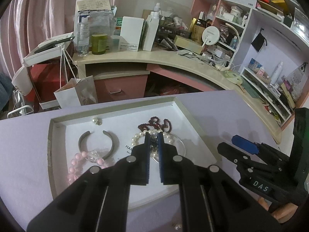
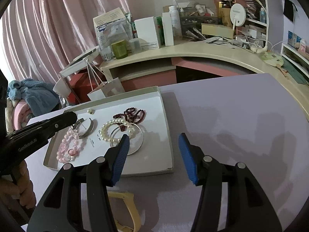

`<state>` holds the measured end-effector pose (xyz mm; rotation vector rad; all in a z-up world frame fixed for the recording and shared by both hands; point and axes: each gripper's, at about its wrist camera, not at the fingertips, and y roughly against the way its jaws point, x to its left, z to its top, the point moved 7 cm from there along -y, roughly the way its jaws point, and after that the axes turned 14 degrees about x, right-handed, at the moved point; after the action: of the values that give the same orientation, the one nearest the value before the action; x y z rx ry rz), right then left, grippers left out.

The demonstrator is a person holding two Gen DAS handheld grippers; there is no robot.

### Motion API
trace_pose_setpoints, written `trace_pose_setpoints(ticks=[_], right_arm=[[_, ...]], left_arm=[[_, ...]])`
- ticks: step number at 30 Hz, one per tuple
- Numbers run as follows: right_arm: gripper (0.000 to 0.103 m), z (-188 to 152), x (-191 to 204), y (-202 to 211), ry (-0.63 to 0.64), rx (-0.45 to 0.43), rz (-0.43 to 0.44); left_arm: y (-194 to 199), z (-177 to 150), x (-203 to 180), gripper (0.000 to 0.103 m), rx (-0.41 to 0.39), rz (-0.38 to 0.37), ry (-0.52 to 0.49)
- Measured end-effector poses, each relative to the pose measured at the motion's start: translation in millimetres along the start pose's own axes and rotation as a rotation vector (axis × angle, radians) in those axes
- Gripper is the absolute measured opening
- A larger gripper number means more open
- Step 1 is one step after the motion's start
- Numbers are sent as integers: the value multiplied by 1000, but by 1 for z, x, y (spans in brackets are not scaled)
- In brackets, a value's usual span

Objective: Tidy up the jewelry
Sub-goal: 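Open the left tool to drop the silver earrings in the tray, then move the right tool to the yellow strap watch and grasp it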

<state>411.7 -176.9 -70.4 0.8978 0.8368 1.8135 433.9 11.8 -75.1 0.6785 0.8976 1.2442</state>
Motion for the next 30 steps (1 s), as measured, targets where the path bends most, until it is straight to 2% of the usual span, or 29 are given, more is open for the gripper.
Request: trace_pose_setpoints(ticks=[4,5,6,8,10,12,22,30], right_arm=[[55,-1,-1,1,-5,1,5],[55,-2,0,1,-4,1,6],[55,-2,0,1,-2,1,7],[55,-3,1,1,-1,1,8],[55,-5,0,1,-2,2,9],[55,-6,-1,1,-7,7,10],[55,-25,6,13,14,20,32],[55,-50,23,24,53,41,59]], left_arm=[[-5,-1,1,9,10,-5,5],[-7,-2,2,12,13,0,8],[-8,-2,4,26,15,6,13],[-6,-3,10,46,1,20,38],[-1,-4,15,47,-10,16,56],[5,-6,22,55,-22,22,82],[50,-34,61,67,-85,83,220],[91,-80,82,73,-117,137,311]])
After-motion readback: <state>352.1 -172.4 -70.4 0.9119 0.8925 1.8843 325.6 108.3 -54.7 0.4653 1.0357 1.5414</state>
